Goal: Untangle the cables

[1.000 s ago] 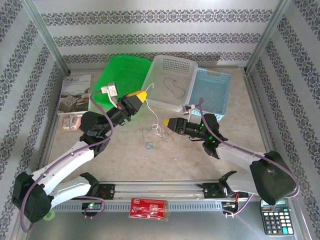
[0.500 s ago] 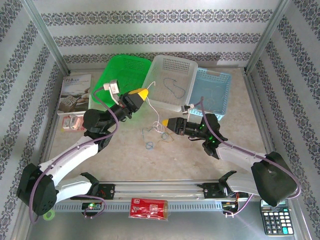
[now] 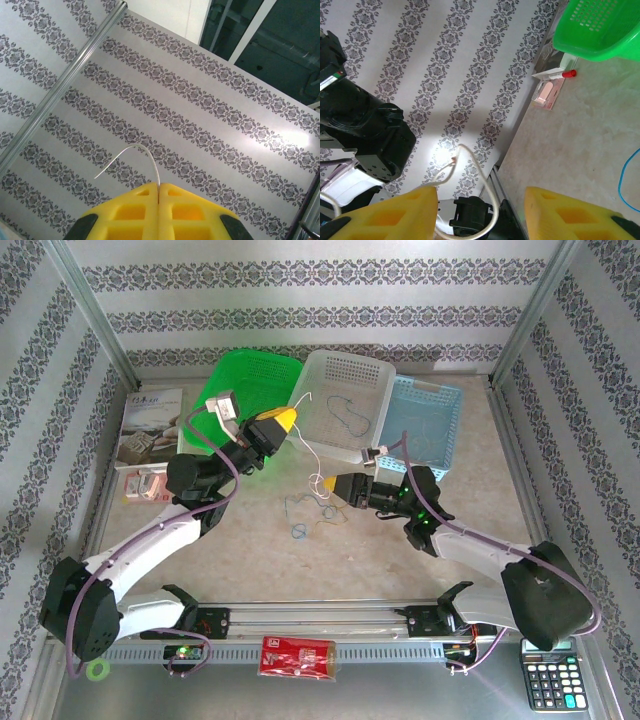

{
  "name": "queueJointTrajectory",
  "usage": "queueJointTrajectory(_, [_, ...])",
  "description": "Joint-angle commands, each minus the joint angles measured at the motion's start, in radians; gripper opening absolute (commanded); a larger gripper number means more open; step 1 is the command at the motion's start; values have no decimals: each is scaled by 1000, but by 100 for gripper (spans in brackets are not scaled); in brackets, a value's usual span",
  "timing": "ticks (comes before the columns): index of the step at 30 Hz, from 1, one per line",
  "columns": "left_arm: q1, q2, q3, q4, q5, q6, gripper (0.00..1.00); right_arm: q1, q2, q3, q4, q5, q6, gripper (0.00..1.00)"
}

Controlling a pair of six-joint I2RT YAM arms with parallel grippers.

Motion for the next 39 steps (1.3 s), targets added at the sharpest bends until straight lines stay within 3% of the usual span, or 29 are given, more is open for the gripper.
queueJointTrajectory(1, [12, 11, 41, 88, 21, -23, 0, 16, 18, 36, 60, -25, 5, 47])
queueJointTrajectory(8, [12, 35, 50, 122, 15, -47, 0, 17, 52, 46, 111, -42, 27, 33])
queueJointTrajectory(10, [12, 40, 45, 132, 14, -54, 0, 19, 57, 52, 121, -45, 33, 21])
queueJointTrajectory(12, [13, 42, 37, 142, 9, -60, 0, 17, 58, 58, 125, -51, 32, 0])
queueJointTrajectory(17, [23, 27, 30, 138, -9, -71, 0, -11, 55, 41, 29, -36, -39, 0])
queueJointTrajectory(22, [52, -27, 23, 110, -46, -92, 0, -124, 47, -31, -172, 47, -179, 0])
queueJointTrajectory(27, [76, -101, -17, 41, -87, -73, 0, -208, 32, -46, -220, 66, -207, 0])
queueJointTrajectory(37, [90, -191, -181, -61, -182, -29, 0, -280, -90, 192, -475, 202, -308, 0])
queueJointTrajectory(39, [90, -205, -212, -73, -197, -22, 7, -288, -91, 258, -528, 251, -335, 0])
